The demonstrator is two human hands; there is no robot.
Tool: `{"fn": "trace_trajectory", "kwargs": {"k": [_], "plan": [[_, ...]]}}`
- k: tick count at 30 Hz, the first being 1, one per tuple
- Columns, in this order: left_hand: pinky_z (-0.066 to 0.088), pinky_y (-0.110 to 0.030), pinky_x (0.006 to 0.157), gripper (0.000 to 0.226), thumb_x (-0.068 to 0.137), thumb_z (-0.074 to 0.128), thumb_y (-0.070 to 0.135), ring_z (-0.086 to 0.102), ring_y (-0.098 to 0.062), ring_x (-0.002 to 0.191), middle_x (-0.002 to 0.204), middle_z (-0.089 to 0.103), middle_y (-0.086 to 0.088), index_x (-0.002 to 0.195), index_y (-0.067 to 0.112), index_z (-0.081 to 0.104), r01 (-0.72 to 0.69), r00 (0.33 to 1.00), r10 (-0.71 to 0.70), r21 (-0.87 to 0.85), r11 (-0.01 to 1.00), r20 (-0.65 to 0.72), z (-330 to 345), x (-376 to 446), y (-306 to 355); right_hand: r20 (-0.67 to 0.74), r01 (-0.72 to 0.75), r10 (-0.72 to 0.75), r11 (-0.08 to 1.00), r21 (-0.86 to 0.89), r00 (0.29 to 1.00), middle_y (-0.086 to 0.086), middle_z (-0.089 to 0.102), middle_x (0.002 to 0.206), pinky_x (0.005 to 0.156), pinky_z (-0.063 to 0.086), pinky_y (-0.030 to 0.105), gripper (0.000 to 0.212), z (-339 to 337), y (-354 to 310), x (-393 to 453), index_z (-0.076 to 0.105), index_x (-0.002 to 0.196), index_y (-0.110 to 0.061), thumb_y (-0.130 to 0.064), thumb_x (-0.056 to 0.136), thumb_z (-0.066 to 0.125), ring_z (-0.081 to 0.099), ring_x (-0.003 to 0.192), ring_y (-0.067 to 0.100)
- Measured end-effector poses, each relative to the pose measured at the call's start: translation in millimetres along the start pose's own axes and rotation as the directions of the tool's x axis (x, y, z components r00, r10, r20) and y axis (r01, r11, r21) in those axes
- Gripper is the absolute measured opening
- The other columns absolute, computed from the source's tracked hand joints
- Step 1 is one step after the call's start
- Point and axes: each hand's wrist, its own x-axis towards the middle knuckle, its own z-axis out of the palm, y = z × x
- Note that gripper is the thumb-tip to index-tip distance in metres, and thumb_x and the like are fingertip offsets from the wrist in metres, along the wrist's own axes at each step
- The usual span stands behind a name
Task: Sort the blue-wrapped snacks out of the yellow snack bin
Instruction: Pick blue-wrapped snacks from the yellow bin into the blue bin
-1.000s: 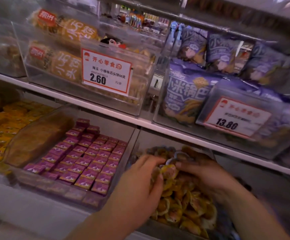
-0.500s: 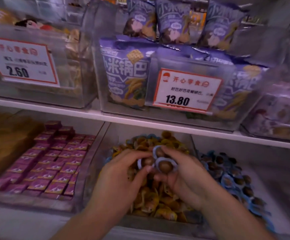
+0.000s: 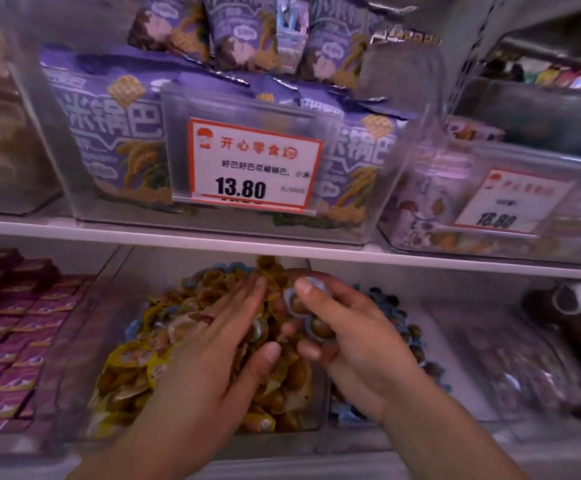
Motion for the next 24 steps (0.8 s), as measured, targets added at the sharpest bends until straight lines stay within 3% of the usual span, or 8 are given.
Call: {"fn": "trace_trajectory", "kwargs": {"k": [2, 4, 8, 12, 14, 17, 20, 24], "plan": [[0.025, -0.021, 0.115, 0.056, 0.096, 0.040, 0.055, 0.027, 0.003, 0.143, 0.155, 0.032, 0.023, 0.149, 0.038, 0.035, 0.043, 0.998, -0.042, -0.004, 0.999, 0.046, 1, -1, -5, -0.037, 0.065, -0.070, 0.991, -0.120, 0.997, 0.010, 0.071, 0.082, 0.040, 0.041, 0.023, 0.014, -26, -12, 2, 0.077, 0.086, -0.017, -0.027, 0.077, 0.075, 0.066, 0.064, 0.020], [0.036, -0.036, 0.112, 0.046, 0.094, 0.039, 0.054, 0.035, 0.001, 0.140, 0.148, 0.041, 0.025, 0.136, 0.040, 0.051, 0.069, 0.994, -0.075, 0.065, 0.995, 0.085, -1, 1, -10, -0.128, 0.072, -0.108, 0.963, -0.258, 0.986, 0.010, 0.073, 0.085, 0.047, 0.048, 0.025, 0.017, -53, -18, 11, 0.076, 0.096, -0.014, -0.023, 0.081, 0.074, 0.068, 0.072, 0.023], [0.043, -0.049, 0.104, 0.042, 0.091, 0.041, 0.048, 0.051, -0.013, 0.130, 0.135, 0.056, 0.016, 0.123, 0.033, 0.064, 0.075, 0.986, -0.101, 0.191, 0.979, 0.131, -10, 4, -19, -0.287, -0.118, -0.067, 0.806, -0.580, 0.956, 0.005, 0.071, 0.114, 0.085, 0.054, 0.026, 0.030, -104, -11, 45, 0.069, 0.122, -0.018, -0.016, 0.092, 0.065, 0.066, 0.103, 0.016], [0.046, -0.044, 0.097, 0.037, 0.093, 0.043, 0.041, 0.061, -0.016, 0.114, 0.122, 0.065, 0.012, 0.113, 0.028, 0.070, 0.031, 0.995, -0.059, 0.301, 0.953, 0.082, -29, 5, -29, -0.376, -0.142, -0.187, 0.707, -0.693, 0.907, -0.004, 0.071, 0.096, 0.080, 0.048, 0.013, 0.022, -125, -11, 61, 0.076, 0.086, -0.026, -0.017, 0.094, 0.057, 0.066, 0.091, 0.001], [0.044, -0.040, 0.092, 0.032, 0.093, 0.045, 0.037, 0.065, -0.017, 0.104, 0.112, 0.069, 0.012, 0.107, 0.028, 0.072, -0.014, 0.999, -0.005, 0.390, 0.921, 0.047, -40, 3, -35, -0.375, -0.078, -0.282, 0.700, -0.710, 0.883, -0.006, 0.071, 0.089, 0.077, 0.047, 0.011, 0.024, -122, -12, 62, 0.073, 0.080, -0.027, -0.015, 0.093, 0.058, 0.067, 0.093, 0.007], [0.043, -0.042, 0.092, 0.030, 0.090, 0.046, 0.033, 0.066, -0.022, 0.099, 0.106, 0.069, 0.008, 0.104, 0.026, 0.072, 0.004, 1.000, -0.011, 0.457, 0.890, 0.011, -60, -2, -45, -0.288, 0.076, -0.449, 0.637, -0.767, 0.846, -0.007, 0.073, 0.092, 0.082, 0.046, 0.010, 0.029, -97, -7, 56, 0.074, 0.086, -0.022, -0.005, 0.093, 0.052, 0.066, 0.096, 0.010], [0.044, -0.044, 0.091, 0.034, 0.086, 0.046, 0.033, 0.063, -0.027, 0.104, 0.114, 0.066, 0.002, 0.107, 0.024, 0.070, 0.103, 0.994, -0.101, 0.474, 0.874, -0.030, -82, -12, -53, -0.103, 0.233, -0.564, 0.492, -0.839, 0.819, -0.015, 0.073, 0.095, 0.081, 0.047, 0.018, 0.024, -51, 0, 38, 0.073, 0.091, -0.028, -0.020, 0.090, 0.050, 0.064, 0.086, 0.002], [0.042, -0.029, 0.095, 0.031, 0.086, 0.052, 0.027, 0.060, -0.019, 0.110, 0.121, 0.062, 0.004, 0.112, 0.022, 0.069, 0.306, 0.946, -0.257, 0.290, 0.907, -0.197, -107, -25, -63, 0.304, 0.442, -0.407, 0.308, -0.842, 0.862, -0.015, 0.071, 0.091, 0.074, 0.045, 0.010, 0.029, 29, 20, 35, 0.071, 0.105, -0.030, -0.033, 0.087, 0.048, 0.063, 0.085, -0.004]]}}
